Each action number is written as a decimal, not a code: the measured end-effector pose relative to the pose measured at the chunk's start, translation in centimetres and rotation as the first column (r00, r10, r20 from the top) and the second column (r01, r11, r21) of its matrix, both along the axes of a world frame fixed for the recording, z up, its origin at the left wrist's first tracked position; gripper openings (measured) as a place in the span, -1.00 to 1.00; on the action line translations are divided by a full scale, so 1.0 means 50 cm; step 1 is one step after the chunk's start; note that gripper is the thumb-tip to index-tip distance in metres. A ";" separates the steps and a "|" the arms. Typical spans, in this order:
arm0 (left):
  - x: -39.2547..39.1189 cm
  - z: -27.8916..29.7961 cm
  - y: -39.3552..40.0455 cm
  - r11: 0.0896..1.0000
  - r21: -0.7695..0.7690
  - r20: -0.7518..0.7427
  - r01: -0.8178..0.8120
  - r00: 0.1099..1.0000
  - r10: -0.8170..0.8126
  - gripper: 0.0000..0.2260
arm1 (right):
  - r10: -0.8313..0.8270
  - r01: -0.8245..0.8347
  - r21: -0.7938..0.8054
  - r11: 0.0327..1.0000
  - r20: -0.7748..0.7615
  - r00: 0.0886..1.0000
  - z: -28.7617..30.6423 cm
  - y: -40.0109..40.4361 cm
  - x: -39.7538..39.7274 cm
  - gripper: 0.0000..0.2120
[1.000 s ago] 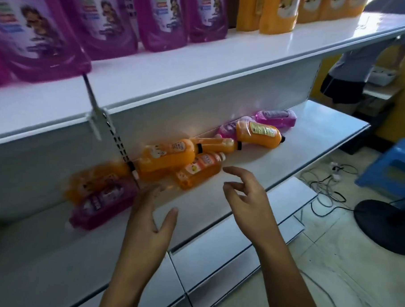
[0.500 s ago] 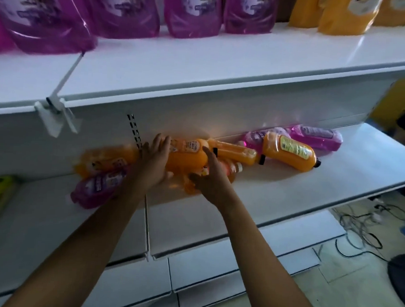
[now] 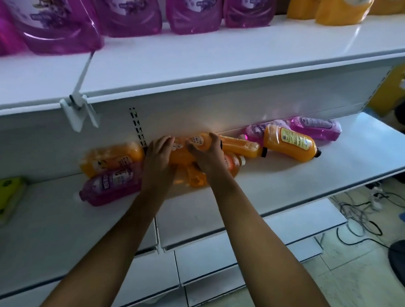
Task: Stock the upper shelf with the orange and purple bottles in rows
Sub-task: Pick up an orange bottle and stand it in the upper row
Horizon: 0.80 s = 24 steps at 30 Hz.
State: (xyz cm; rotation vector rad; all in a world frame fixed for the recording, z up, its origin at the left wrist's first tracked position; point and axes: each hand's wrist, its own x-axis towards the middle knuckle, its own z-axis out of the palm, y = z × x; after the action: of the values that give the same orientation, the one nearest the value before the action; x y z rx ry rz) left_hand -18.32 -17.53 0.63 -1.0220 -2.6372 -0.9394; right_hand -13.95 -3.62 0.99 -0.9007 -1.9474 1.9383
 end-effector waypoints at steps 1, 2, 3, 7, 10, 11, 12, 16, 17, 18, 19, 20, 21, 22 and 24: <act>0.017 0.002 -0.011 0.999 0.028 -0.042 0.026 0.999 -0.025 -0.10 | -0.041 0.041 -0.001 0.999 -0.071 0.997 -0.003 -0.013 0.011 -0.24; 0.035 0.006 -0.023 0.998 0.053 -0.060 0.047 0.997 -0.043 -0.12 | -0.070 0.069 -0.017 0.997 -0.141 0.988 -0.003 -0.027 0.024 -0.28; 0.054 0.009 -0.036 0.994 0.093 -0.066 0.057 0.996 -0.051 -0.23 | -0.089 0.082 -0.046 0.996 -0.200 0.976 0.001 -0.042 0.039 -0.32; 0.132 0.018 -0.097 0.942 0.324 -0.009 0.086 0.996 -0.087 -0.50 | -0.120 0.094 -0.093 0.991 -0.328 0.937 0.051 -0.097 0.098 -0.47; 0.179 0.030 -0.172 0.837 0.547 0.146 0.029 0.981 -0.129 -0.30 | -0.025 0.060 0.080 0.995 -0.382 0.924 0.092 -0.145 0.157 -0.49; 0.185 0.038 -0.200 0.809 0.588 0.191 0.015 0.969 -0.157 -0.26 | 0.025 0.032 0.136 0.990 -0.398 0.917 0.107 -0.163 0.178 -0.48; 0.189 0.045 -0.231 0.791 0.611 0.228 0.024 0.952 -0.205 -0.25 | 0.081 -0.002 0.192 0.981 -0.405 0.911 0.120 -0.182 0.197 -0.46; 0.194 0.064 -0.353 0.788 0.603 0.390 0.122 0.817 -0.425 -0.26 | 0.321 -0.205 0.339 0.918 -0.334 0.886 0.168 -0.262 0.264 -0.41; 0.197 0.065 -0.378 0.790 0.594 0.428 0.148 0.774 -0.467 -0.23 | 0.371 -0.251 0.366 0.896 -0.305 0.877 0.178 -0.285 0.277 -0.41; 0.204 0.067 -0.402 0.792 0.585 0.454 0.175 0.738 -0.499 -0.20 | 0.408 -0.283 0.399 0.872 -0.275 0.871 0.187 -0.309 0.288 -0.40; 0.214 0.069 -0.421 0.791 0.580 0.467 0.192 0.718 -0.516 -0.19 | 0.434 -0.301 0.431 0.851 -0.253 0.865 0.193 -0.335 0.296 -0.38; 0.226 0.071 -0.440 0.786 0.588 0.465 0.190 0.716 -0.521 -0.20 | 0.446 -0.304 0.455 0.837 -0.247 0.860 0.197 -0.361 0.302 -0.37; 0.239 0.073 -0.457 0.773 0.610 0.454 0.174 0.723 -0.520 -0.22 | 0.446 -0.292 0.472 0.832 -0.255 0.858 0.200 -0.389 0.305 -0.36; 0.252 0.075 -0.473 0.757 0.636 0.439 0.151 0.737 -0.515 -0.24 | 0.435 -0.268 0.484 0.833 -0.274 0.858 0.202 -0.416 0.308 -0.36; 0.276 0.076 -0.507 0.728 0.679 0.424 0.089 0.762 -0.489 -0.24 | 0.408 -0.217 0.486 0.847 -0.329 0.852 0.202 -0.468 0.310 -0.37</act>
State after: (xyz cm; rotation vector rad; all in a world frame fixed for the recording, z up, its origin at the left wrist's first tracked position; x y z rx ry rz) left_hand -4.53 -42.90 4.45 -1.1153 -2.2038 -2.3553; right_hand 1.54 -27.04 11.08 -0.0204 -2.2084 1.5575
